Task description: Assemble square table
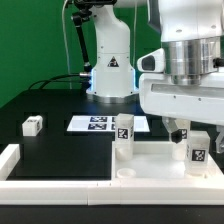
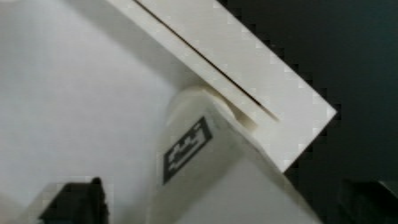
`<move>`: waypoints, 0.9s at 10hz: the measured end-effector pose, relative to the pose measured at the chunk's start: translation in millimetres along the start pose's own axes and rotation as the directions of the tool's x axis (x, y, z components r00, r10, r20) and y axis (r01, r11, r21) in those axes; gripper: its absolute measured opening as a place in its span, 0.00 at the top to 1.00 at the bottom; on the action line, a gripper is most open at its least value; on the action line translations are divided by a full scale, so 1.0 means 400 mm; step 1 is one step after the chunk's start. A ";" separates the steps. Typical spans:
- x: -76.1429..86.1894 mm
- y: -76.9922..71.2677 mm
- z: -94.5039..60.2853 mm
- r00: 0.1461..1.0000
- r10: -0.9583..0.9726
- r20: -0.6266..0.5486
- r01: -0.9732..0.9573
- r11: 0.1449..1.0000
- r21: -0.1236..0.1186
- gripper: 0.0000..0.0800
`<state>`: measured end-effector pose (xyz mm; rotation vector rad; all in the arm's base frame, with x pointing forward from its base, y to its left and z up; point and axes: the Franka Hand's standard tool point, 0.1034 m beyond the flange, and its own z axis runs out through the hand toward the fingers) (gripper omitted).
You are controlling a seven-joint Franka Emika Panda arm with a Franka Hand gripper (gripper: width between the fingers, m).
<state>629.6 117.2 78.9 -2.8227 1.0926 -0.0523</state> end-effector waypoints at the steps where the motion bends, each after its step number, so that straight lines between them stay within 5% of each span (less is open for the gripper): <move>1: -0.009 -0.008 0.000 0.990 -0.143 -0.009 0.143 0.990 -0.013 0.19; 3: -0.023 -0.012 0.012 0.893 -0.450 -0.007 0.450 0.892 -0.041 0.19; 4: -0.023 -0.012 0.013 0.914 -0.407 -0.007 0.406 0.913 -0.036 0.19; 6: -0.023 -0.010 0.014 0.918 -0.397 -0.006 0.397 0.917 -0.037 0.51; 9: -0.019 -0.001 0.016 0.981 -0.192 -0.012 0.191 0.981 -0.041 0.63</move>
Offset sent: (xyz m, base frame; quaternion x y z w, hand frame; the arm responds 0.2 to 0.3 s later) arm 0.0000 0.0000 0.0000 0.0000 0.0000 0.0000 1.0000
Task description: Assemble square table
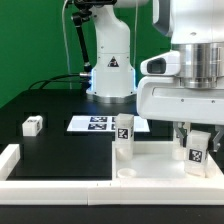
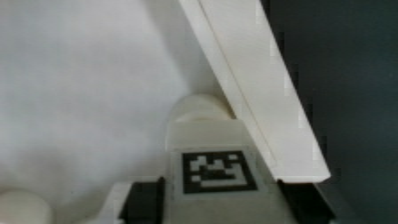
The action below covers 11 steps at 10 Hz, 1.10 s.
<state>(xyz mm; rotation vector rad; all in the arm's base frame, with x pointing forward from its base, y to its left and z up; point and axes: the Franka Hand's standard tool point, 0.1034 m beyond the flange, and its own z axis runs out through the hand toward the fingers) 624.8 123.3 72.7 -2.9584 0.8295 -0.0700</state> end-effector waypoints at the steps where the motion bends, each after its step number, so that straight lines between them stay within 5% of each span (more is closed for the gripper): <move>1: 0.000 0.000 0.000 0.995 0.101 0.000 -0.101 0.995 0.004 0.63; 4: -0.004 -0.001 0.006 0.808 0.587 0.050 -0.589 0.808 0.031 0.63; 7: 0.000 -0.002 0.008 0.641 0.763 0.083 -0.768 0.639 0.049 0.63; 10: -0.003 -0.003 0.009 0.686 0.724 0.076 -0.727 0.684 0.052 0.63; 11: -0.006 -0.008 0.007 0.779 0.624 0.062 -0.627 0.777 0.047 0.40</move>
Offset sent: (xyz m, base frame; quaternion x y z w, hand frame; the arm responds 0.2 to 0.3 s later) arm 0.0050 0.0068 -0.0024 0.0311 -0.0221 0.4525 0.8909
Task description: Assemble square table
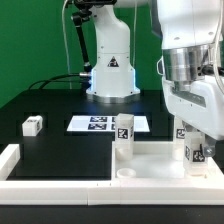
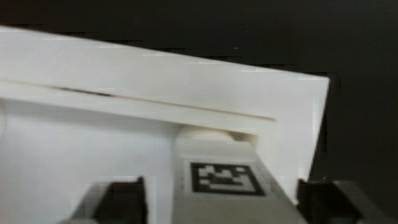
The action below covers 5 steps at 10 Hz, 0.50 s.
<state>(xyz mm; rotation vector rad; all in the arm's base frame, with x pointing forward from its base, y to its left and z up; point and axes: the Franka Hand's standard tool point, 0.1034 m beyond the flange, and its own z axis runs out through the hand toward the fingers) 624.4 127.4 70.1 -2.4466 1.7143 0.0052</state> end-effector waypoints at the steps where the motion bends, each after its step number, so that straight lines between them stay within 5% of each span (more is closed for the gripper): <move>1: -0.009 -0.005 -0.005 0.990 -0.144 -0.001 0.144 0.989 -0.021 0.40; 2: -0.018 -0.008 -0.006 0.955 -0.296 -0.003 0.296 0.955 -0.032 0.24; 5: -0.015 -0.006 -0.005 0.845 -0.535 0.005 0.535 0.844 -0.035 0.19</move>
Offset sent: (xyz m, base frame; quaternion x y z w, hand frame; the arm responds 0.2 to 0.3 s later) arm 0.0000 0.0000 0.0000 0.0000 0.0000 -0.1938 0.9810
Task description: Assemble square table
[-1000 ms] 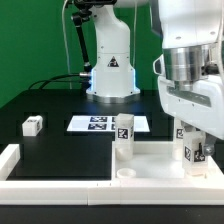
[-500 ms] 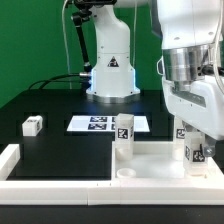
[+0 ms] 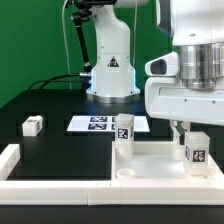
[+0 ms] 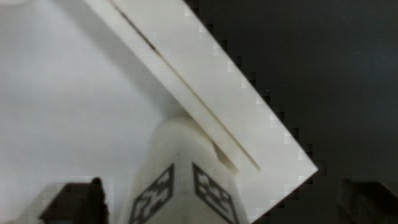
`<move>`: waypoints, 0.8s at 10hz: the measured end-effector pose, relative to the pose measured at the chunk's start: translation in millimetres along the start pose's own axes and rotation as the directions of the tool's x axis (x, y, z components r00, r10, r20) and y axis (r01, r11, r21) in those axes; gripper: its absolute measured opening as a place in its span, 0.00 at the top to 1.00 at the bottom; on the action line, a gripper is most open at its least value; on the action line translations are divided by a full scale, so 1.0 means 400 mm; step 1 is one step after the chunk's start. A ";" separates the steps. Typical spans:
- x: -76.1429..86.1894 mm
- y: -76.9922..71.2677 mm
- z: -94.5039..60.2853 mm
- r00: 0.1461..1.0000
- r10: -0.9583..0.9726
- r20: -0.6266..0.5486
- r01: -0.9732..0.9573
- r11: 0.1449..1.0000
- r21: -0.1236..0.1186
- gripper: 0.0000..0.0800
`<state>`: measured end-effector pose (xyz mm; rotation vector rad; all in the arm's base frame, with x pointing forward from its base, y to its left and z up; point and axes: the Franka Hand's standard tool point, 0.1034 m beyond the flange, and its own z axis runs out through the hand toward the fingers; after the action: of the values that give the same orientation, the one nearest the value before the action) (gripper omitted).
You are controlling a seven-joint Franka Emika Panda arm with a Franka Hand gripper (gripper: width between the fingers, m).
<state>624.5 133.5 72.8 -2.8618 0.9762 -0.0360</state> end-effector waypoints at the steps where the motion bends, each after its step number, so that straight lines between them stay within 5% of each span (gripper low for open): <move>1: 0.000 0.001 0.000 0.997 -0.082 0.000 0.082 0.997 0.000 0.19; 5: 0.031 0.012 -0.013 0.772 -0.636 0.008 0.635 0.770 -0.055 0.19; 8: 0.052 0.023 -0.013 0.737 -0.675 -0.010 0.674 0.737 -0.059 0.19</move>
Offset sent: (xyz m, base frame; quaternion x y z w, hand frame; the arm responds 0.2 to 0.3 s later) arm 0.0125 0.0052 0.0089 -0.0387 -0.0046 -0.3812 0.9237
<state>634.8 113.1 76.7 -3.0939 -0.1259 -0.1196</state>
